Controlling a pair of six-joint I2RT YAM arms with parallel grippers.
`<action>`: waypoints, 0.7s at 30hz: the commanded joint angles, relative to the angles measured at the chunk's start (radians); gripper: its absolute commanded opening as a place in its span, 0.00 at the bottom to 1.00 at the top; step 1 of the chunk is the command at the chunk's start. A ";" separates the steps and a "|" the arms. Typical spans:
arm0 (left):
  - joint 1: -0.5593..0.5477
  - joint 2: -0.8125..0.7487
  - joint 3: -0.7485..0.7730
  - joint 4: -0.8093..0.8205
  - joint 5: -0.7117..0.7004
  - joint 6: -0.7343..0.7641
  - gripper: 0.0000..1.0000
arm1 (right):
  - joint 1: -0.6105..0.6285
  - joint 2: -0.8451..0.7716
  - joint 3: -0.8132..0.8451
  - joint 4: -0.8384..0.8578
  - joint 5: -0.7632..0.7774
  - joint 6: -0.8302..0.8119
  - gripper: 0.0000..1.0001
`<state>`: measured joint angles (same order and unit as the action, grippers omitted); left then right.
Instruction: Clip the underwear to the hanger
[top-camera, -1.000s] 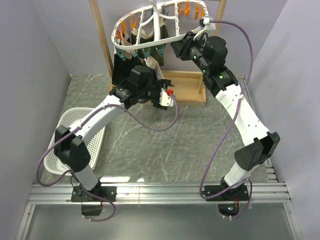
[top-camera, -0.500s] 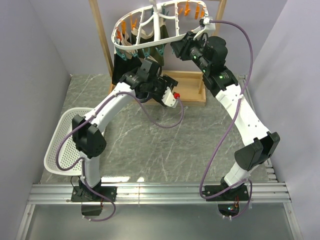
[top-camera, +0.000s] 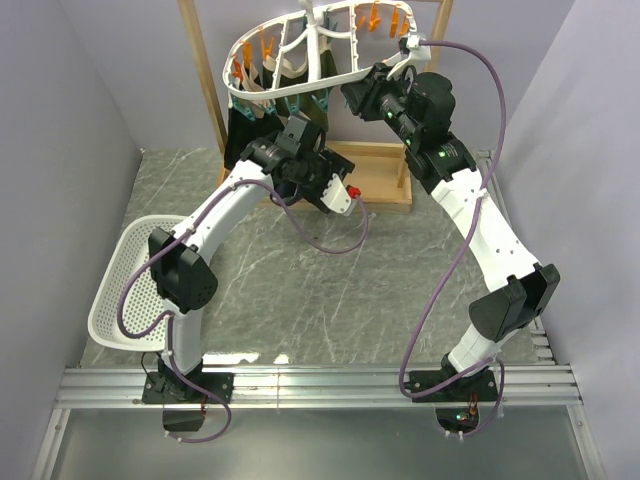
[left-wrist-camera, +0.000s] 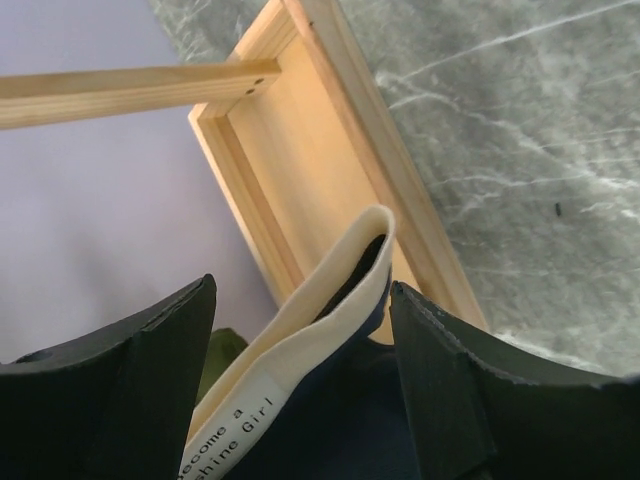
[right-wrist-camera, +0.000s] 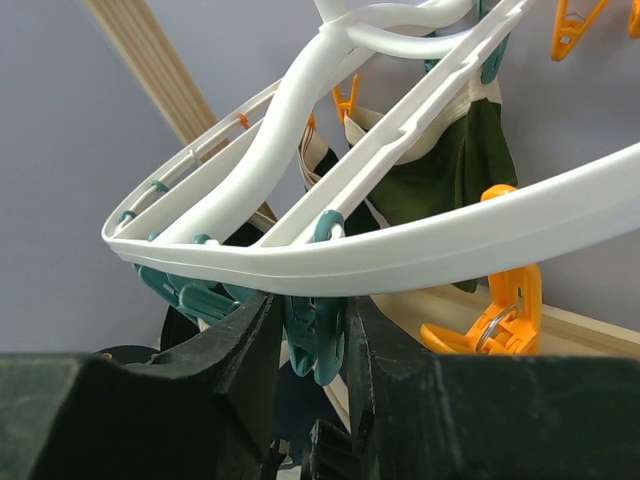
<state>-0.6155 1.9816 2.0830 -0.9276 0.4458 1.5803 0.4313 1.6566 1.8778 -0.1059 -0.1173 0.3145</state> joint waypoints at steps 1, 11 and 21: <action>0.005 -0.012 -0.021 0.053 -0.030 0.015 0.75 | -0.006 -0.015 0.007 0.078 0.007 -0.003 0.00; 0.010 0.036 -0.010 0.032 -0.102 0.081 0.75 | -0.008 -0.015 0.006 0.083 0.001 -0.003 0.00; 0.016 0.037 -0.038 0.134 -0.128 0.073 0.50 | -0.008 -0.014 0.011 0.084 0.010 -0.008 0.00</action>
<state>-0.6071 2.0266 2.0434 -0.8509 0.3016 1.6440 0.4313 1.6566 1.8774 -0.1051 -0.1200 0.3130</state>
